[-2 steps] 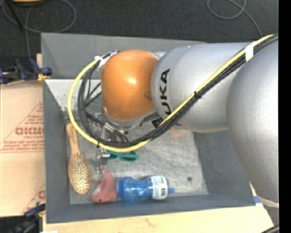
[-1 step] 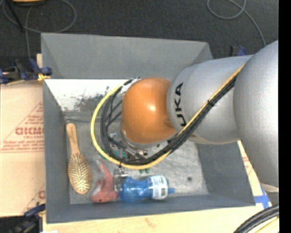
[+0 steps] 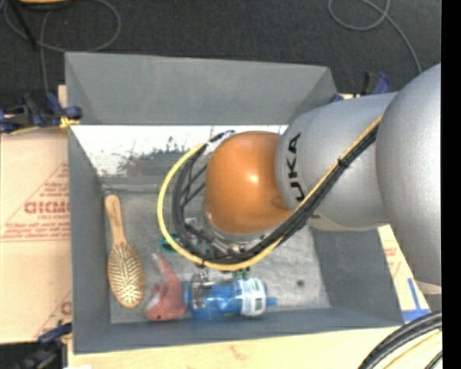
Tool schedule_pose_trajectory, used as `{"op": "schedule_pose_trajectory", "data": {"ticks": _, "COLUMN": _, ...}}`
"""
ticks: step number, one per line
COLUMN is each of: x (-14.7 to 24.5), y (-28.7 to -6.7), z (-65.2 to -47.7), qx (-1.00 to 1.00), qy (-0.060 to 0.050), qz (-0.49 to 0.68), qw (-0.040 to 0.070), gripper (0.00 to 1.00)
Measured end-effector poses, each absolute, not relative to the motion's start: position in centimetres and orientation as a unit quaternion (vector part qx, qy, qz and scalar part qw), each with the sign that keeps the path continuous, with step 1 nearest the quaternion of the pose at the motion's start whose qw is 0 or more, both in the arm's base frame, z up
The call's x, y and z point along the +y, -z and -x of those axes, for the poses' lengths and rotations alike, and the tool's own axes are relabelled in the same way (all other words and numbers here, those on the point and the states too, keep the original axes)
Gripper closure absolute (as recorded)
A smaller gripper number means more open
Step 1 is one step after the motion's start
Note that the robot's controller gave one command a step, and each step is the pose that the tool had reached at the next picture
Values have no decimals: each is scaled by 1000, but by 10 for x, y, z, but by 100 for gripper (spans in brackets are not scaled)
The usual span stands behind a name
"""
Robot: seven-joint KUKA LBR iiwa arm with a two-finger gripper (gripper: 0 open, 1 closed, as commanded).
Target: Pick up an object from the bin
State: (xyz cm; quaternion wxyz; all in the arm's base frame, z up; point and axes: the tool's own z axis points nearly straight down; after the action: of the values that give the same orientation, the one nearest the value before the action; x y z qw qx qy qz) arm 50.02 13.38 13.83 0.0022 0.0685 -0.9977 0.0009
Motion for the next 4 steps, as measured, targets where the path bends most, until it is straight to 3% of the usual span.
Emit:
{"op": "schedule_pose_trajectory", "data": {"ticks": 1, "x": 124, "y": -129, "z": -495, "qx": -995, "qy": -1, "qz": -100, "qw": 0, "gripper": 0}}
{"op": "schedule_pose_trajectory", "data": {"ticks": 2, "x": 138, "y": -87, "z": -490, "qx": -996, "qy": 1, "qz": -88, "qw": -3, "gripper": 0}}
{"op": "schedule_pose_trajectory", "data": {"ticks": 3, "x": 155, "y": -72, "z": -497, "qx": -998, "qy": 1, "qz": 64, "qw": -2, "gripper": 100}}
{"op": "schedule_pose_trajectory", "data": {"ticks": 4, "x": 155, "y": -72, "z": -497, "qx": -998, "qy": 1, "qz": 64, "qw": -2, "gripper": 100}}
